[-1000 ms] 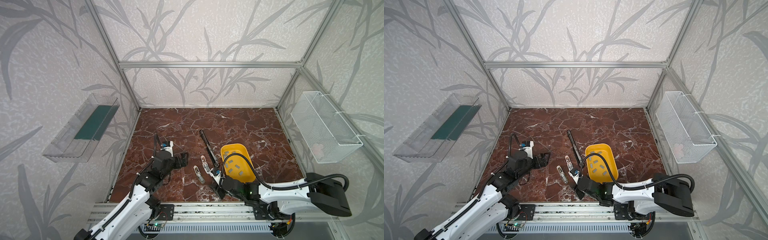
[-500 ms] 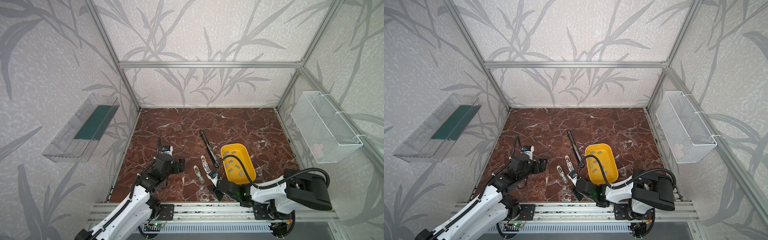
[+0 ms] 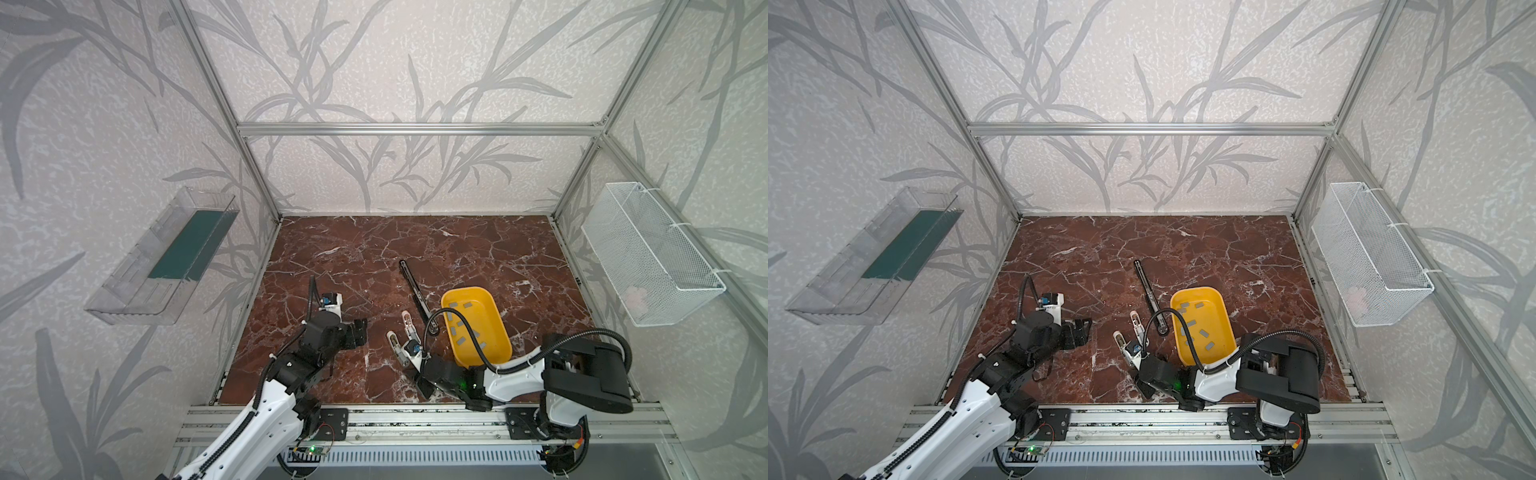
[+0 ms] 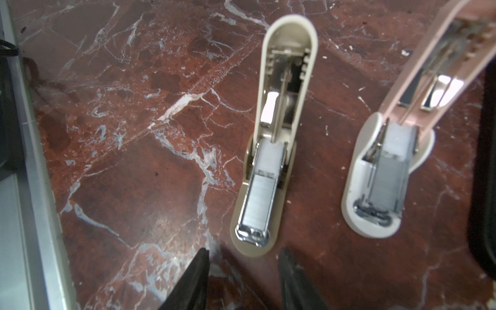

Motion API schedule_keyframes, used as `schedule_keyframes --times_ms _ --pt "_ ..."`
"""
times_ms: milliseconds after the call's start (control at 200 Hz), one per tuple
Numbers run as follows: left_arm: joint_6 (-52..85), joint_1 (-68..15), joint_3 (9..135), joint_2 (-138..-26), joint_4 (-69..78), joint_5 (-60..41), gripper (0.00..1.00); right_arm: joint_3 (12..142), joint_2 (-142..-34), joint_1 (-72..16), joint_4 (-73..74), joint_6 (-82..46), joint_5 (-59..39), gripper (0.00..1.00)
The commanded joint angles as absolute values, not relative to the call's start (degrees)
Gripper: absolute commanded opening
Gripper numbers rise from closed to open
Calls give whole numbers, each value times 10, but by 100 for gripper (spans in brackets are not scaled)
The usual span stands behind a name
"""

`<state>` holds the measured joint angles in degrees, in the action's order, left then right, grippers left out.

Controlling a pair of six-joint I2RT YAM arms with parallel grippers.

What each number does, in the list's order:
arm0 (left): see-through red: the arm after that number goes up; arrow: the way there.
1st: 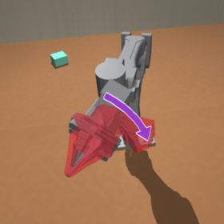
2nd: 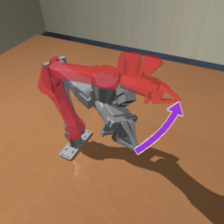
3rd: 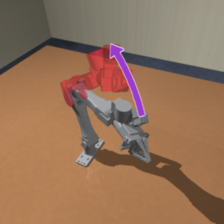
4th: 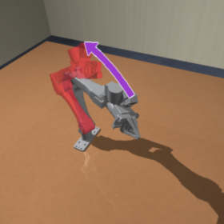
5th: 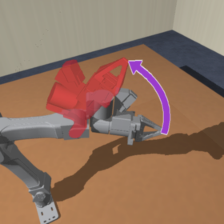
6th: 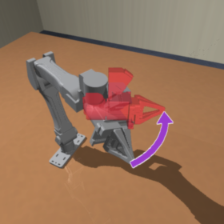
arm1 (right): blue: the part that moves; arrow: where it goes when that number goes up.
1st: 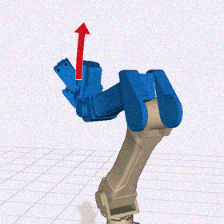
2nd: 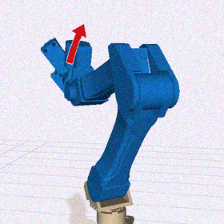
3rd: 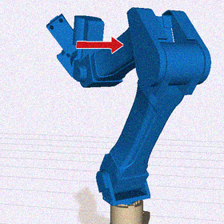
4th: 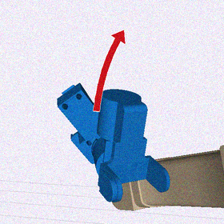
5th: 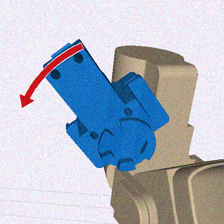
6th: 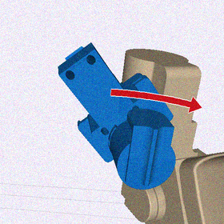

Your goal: Load the staples into the stapler

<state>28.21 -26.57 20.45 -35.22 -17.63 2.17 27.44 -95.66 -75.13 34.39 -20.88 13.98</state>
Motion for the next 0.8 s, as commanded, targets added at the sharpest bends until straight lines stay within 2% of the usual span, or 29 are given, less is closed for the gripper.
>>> schedule_keyframes --times_ms 0,290,510,795 --pt "282 -265 200 -351 -184 38 88 288 -995 -755 326 -207 138 44" --pt "281 -265 201 -359 -181 32 86 292 -1029 -755 333 -204 155 34" --pt "280 -265 205 -370 -178 28 85 286 -1033 -755 328 -200 182 33" --pt "280 -265 202 -364 -178 30 84 298 -1047 -757 320 -194 179 47"
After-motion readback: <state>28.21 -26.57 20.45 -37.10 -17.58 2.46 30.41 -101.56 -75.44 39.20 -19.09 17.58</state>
